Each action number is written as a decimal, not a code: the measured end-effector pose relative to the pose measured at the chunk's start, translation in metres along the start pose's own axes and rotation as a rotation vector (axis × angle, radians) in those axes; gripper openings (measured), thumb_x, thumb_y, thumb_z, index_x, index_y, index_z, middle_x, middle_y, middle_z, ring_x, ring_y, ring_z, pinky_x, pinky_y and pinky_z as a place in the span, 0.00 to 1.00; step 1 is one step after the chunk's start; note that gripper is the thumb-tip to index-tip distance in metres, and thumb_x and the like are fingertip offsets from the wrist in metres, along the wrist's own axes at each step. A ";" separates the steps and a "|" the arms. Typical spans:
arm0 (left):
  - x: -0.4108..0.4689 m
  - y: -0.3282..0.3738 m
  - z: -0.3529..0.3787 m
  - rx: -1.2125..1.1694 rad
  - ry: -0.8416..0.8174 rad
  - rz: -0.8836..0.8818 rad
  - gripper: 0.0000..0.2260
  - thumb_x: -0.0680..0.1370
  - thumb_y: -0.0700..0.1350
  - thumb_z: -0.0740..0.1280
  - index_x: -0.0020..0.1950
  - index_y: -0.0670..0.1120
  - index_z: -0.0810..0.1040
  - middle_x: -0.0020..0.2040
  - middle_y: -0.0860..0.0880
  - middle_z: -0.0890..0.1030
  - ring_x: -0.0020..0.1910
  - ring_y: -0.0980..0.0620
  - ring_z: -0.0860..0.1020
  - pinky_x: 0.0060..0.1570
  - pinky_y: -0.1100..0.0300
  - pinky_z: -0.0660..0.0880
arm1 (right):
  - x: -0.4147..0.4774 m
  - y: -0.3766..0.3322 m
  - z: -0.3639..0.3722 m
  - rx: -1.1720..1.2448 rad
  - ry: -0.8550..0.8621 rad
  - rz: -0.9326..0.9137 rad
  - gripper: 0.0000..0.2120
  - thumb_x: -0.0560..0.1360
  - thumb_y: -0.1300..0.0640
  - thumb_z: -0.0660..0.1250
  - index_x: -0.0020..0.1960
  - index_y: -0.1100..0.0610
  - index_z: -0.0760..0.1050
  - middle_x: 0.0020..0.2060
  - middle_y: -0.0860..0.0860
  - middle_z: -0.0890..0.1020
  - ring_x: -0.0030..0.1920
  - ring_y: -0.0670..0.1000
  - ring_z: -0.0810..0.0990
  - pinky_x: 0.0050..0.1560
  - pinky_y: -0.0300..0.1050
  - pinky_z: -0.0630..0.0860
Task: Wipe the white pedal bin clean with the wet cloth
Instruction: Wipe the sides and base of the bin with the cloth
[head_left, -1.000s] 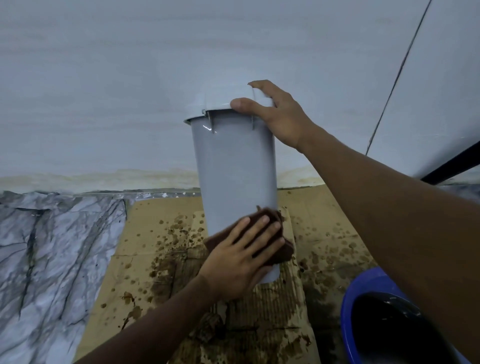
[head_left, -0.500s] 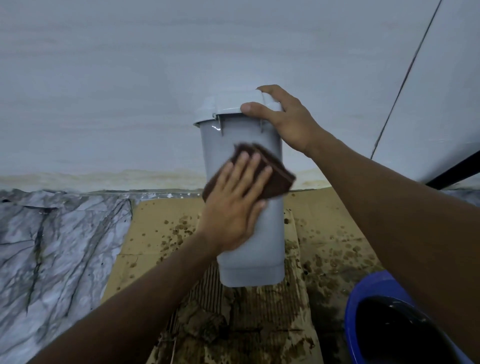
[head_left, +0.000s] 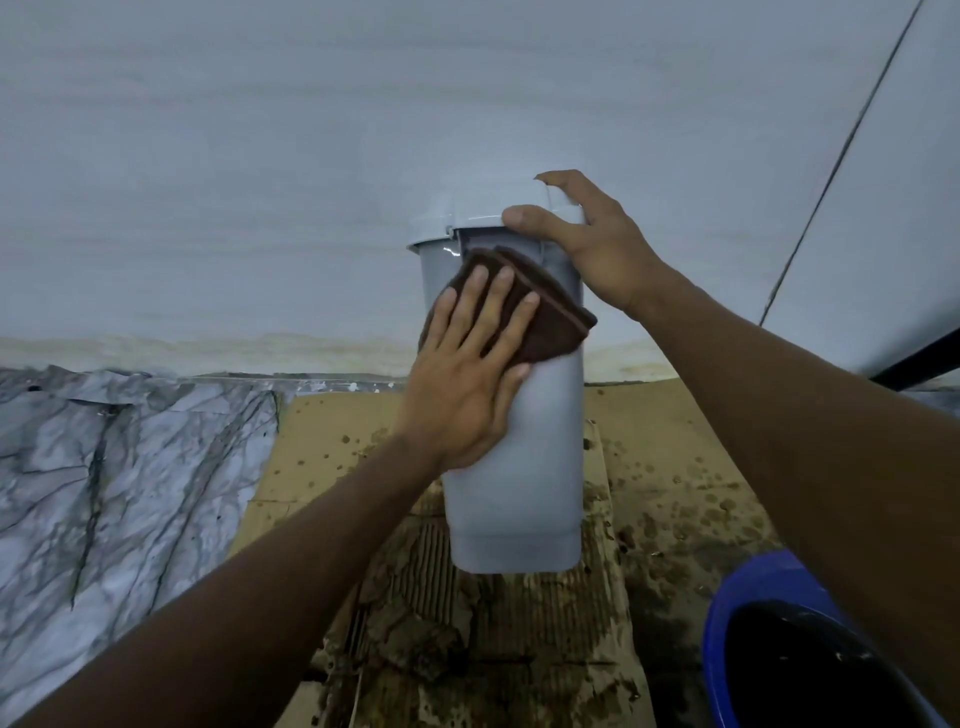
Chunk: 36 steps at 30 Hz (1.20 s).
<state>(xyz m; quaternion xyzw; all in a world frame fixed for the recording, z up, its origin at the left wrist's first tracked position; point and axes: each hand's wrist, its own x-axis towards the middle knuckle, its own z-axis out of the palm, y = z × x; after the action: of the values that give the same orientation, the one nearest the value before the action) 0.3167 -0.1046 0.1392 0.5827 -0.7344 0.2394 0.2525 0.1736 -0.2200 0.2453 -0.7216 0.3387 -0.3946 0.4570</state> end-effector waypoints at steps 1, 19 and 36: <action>-0.004 0.006 0.003 0.001 -0.010 0.019 0.26 0.86 0.51 0.54 0.82 0.42 0.59 0.82 0.39 0.56 0.82 0.40 0.51 0.80 0.41 0.49 | 0.000 0.000 -0.001 -0.006 0.003 0.004 0.22 0.70 0.43 0.76 0.60 0.49 0.77 0.51 0.42 0.82 0.46 0.35 0.80 0.44 0.28 0.73; -0.046 0.053 0.022 -0.582 0.318 -0.627 0.24 0.87 0.49 0.55 0.83 0.49 0.56 0.83 0.45 0.58 0.81 0.45 0.59 0.77 0.52 0.63 | -0.009 0.007 -0.001 -0.034 -0.009 -0.040 0.22 0.68 0.37 0.74 0.59 0.42 0.75 0.60 0.45 0.78 0.56 0.42 0.78 0.47 0.32 0.72; 0.085 0.000 -0.121 -0.710 -0.618 -0.606 0.15 0.86 0.51 0.58 0.66 0.50 0.81 0.66 0.50 0.79 0.65 0.47 0.77 0.66 0.52 0.71 | -0.129 0.012 -0.006 -0.107 -0.023 -0.205 0.35 0.65 0.37 0.76 0.68 0.48 0.70 0.69 0.42 0.71 0.69 0.45 0.70 0.63 0.49 0.74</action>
<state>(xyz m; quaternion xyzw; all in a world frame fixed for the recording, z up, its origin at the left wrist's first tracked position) 0.3112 -0.0885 0.2860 0.6899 -0.6095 -0.2880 0.2637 0.1073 -0.1169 0.2025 -0.7803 0.2785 -0.4121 0.3790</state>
